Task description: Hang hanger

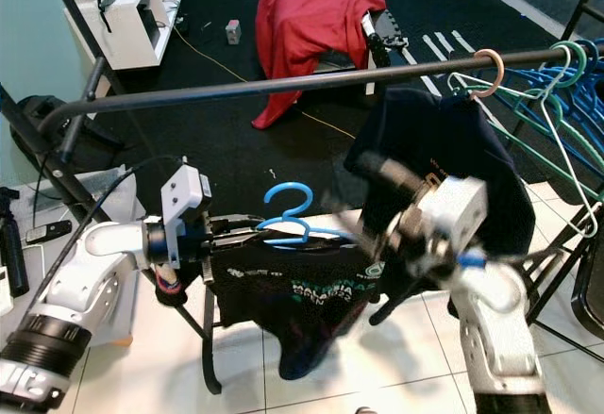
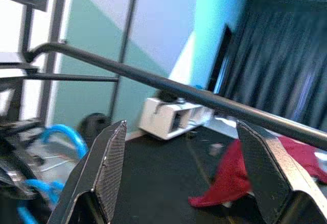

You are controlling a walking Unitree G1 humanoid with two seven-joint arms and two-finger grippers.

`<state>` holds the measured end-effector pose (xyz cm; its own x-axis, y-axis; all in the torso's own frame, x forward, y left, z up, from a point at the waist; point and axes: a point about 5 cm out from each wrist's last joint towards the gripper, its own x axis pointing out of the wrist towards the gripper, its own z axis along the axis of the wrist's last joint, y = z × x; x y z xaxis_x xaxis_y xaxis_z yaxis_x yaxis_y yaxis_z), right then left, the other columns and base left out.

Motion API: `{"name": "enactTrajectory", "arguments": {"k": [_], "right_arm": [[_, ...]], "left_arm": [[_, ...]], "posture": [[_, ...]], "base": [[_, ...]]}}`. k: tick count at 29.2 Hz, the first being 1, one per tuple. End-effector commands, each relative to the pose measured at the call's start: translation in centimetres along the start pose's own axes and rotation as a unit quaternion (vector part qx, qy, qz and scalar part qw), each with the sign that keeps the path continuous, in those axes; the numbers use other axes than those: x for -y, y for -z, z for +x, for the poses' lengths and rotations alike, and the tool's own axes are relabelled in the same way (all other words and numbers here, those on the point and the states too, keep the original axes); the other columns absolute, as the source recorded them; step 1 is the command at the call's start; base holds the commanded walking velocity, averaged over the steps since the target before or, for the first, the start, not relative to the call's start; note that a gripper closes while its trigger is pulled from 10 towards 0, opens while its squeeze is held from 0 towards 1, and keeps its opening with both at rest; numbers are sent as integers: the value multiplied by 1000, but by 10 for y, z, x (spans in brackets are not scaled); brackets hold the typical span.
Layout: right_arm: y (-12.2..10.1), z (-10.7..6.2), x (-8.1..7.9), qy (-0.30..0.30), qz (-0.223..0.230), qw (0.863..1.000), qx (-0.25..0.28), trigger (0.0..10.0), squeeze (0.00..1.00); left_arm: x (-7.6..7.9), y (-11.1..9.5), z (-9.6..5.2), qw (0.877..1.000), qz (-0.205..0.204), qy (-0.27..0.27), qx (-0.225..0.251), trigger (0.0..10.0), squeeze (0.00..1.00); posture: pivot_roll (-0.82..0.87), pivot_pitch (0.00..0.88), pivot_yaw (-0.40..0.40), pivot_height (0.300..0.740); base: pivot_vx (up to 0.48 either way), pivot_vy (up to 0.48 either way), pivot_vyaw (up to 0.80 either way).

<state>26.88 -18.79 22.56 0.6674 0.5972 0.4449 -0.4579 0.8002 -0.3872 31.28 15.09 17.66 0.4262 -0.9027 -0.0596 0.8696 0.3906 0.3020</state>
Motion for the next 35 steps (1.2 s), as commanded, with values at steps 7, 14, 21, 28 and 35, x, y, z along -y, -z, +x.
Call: {"name": "enactTrajectory", "arguments": {"k": [7,14,21,28,35], "right_arm": [[85,-25,-55,63,69,959,-269,10000,0],[99,9,-84,87,126,957,-247,10000,0],[97,22,-78,100,136,962,-214,10000,0],[90,41,-50,247,189,933,-182,10000,0],[92,48,-37,305,221,910,-175,9647,0]], "left_arm": [[-12,-10,3,992,-23,-119,35,0,0],[-5,-20,18,985,-53,-150,63,0,0],[1,-22,23,985,-61,-138,82,0,0],[9,-26,26,981,-71,-150,102,0,0],[11,-28,26,981,-75,-148,103,0,0]], "posture": [[-102,143,52,740],[-89,148,52,740],[-90,152,47,740],[-91,155,46,740],[-90,152,42,740]], "base": [[0,0,0],[0,0,0],[0,0,0],[0,0,0],[0,0,0]]}}
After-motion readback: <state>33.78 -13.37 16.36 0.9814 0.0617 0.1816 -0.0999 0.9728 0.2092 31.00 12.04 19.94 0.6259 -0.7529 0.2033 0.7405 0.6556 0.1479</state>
